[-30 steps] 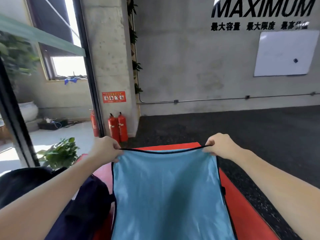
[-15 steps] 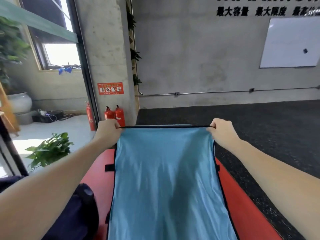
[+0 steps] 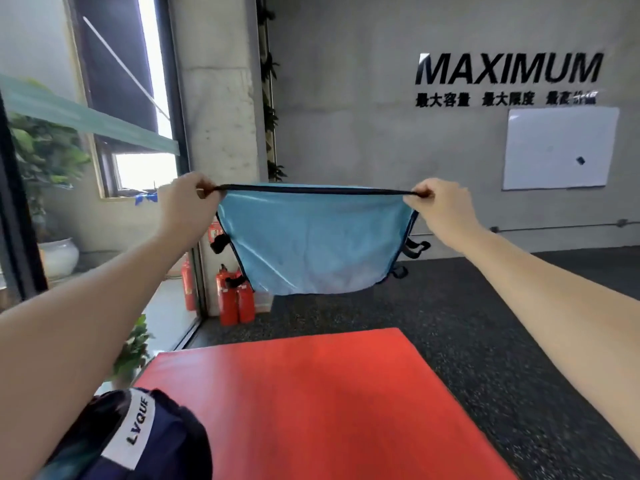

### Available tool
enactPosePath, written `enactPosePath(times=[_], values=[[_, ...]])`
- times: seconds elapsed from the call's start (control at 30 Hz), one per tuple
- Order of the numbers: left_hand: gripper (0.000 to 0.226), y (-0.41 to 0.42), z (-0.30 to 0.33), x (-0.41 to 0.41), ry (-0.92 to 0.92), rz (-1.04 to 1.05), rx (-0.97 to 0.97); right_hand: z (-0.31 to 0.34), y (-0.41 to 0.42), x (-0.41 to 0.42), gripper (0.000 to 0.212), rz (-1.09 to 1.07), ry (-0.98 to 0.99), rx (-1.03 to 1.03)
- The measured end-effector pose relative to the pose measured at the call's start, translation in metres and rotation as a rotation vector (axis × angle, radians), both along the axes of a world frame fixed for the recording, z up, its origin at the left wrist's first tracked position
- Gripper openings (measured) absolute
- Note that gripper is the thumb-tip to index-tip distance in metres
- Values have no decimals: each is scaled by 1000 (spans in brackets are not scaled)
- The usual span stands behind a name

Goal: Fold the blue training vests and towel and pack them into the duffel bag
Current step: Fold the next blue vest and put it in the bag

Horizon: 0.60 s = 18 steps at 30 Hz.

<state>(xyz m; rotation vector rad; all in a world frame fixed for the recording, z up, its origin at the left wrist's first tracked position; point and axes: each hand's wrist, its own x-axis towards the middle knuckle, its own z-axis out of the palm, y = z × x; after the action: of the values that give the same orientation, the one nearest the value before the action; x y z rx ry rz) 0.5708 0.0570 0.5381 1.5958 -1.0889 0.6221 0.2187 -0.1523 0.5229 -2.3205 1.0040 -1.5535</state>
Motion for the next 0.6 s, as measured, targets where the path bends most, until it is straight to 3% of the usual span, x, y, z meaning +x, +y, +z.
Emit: enactPosePath(times=[0.2, 0.4, 0.6], values=[[11, 76, -121, -34, 168, 4, 243, -105, 62, -29, 4, 57, 249, 177], [28, 156, -288, -66, 254, 19, 619, -256, 138, -76, 18, 111, 486, 475], [16, 211, -316, -105, 313, -52, 678, -298, 185, -121, 10, 65, 511, 556]])
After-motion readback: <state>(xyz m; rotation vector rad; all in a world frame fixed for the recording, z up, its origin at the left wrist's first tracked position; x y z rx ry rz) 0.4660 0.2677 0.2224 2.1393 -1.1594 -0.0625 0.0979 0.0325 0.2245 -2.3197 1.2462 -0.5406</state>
